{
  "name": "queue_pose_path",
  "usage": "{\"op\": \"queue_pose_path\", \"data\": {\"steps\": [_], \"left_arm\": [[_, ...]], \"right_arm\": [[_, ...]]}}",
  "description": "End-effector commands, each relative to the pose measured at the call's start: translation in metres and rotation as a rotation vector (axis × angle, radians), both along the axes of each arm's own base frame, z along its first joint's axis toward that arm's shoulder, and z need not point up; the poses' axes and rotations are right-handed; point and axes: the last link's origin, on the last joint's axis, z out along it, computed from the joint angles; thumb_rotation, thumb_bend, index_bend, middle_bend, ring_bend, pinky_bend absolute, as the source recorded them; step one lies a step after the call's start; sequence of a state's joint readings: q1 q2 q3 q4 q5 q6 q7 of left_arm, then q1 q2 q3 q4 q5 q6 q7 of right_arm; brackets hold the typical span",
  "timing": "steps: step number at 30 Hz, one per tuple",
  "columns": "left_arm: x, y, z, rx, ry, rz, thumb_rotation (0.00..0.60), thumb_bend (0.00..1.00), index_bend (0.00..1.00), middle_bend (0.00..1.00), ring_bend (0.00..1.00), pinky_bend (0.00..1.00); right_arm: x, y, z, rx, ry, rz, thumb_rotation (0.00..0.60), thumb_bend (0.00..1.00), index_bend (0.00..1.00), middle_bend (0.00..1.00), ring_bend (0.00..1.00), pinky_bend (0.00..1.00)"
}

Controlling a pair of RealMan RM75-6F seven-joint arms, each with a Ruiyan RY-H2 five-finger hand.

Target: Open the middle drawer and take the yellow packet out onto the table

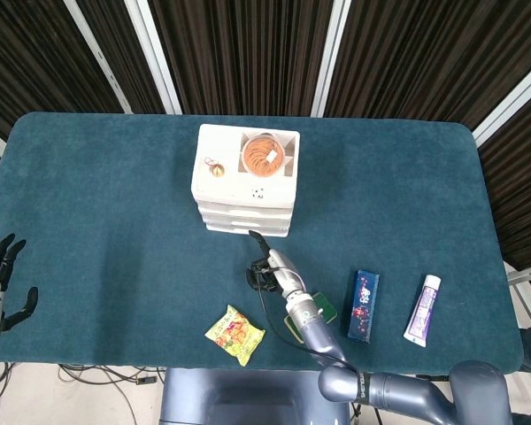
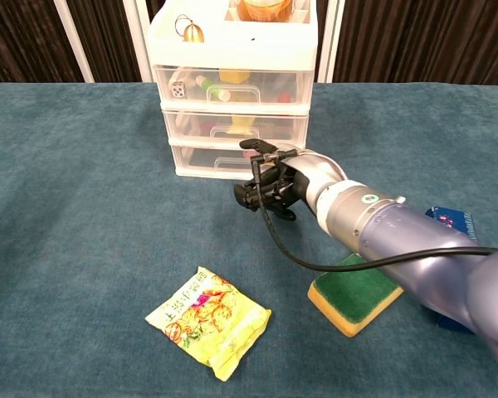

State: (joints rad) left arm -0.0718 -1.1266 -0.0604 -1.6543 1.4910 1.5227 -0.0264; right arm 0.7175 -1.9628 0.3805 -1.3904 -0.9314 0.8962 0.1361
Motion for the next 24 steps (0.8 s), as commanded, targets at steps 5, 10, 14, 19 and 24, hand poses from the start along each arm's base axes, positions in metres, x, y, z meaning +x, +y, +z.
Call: {"op": "queue_pose_path", "data": {"steps": [5, 10, 14, 19, 24], "left_arm": [[-0.001, 0.0, 0.0, -0.002, -0.002, 0.003, 0.6, 0.44, 0.05, 0.0, 0.0, 0.0], [-0.001, 0.001, 0.0, 0.0, -0.005, 0.007, 0.6, 0.44, 0.05, 0.0, 0.0, 0.0], [-0.001, 0.001, 0.001, 0.004, -0.008, 0.011, 0.6, 0.44, 0.05, 0.0, 0.0, 0.0], [-0.001, 0.001, 0.001, 0.004, -0.011, 0.014, 0.6, 0.44, 0.05, 0.0, 0.0, 0.0], [-0.001, 0.001, 0.0, 0.001, -0.011, 0.016, 0.6, 0.44, 0.05, 0.0, 0.0, 0.0]], "right_arm": [[0.007, -0.008, -0.005, 0.009, -0.029, -0.008, 0.6, 0.59, 0.0, 0.77, 0.9, 0.92], [0.011, -0.013, -0.007, 0.003, -0.037, -0.005, 0.6, 0.59, 0.0, 0.77, 0.9, 0.92], [0.013, -0.015, -0.009, 0.011, -0.044, -0.007, 0.6, 0.59, 0.0, 0.77, 0.9, 0.92], [0.019, -0.018, -0.011, 0.008, -0.053, 0.001, 0.6, 0.59, 0.0, 0.77, 0.9, 0.92], [0.021, -0.021, -0.013, 0.004, -0.05, 0.003, 0.6, 0.59, 0.0, 0.77, 0.9, 0.92]]}}
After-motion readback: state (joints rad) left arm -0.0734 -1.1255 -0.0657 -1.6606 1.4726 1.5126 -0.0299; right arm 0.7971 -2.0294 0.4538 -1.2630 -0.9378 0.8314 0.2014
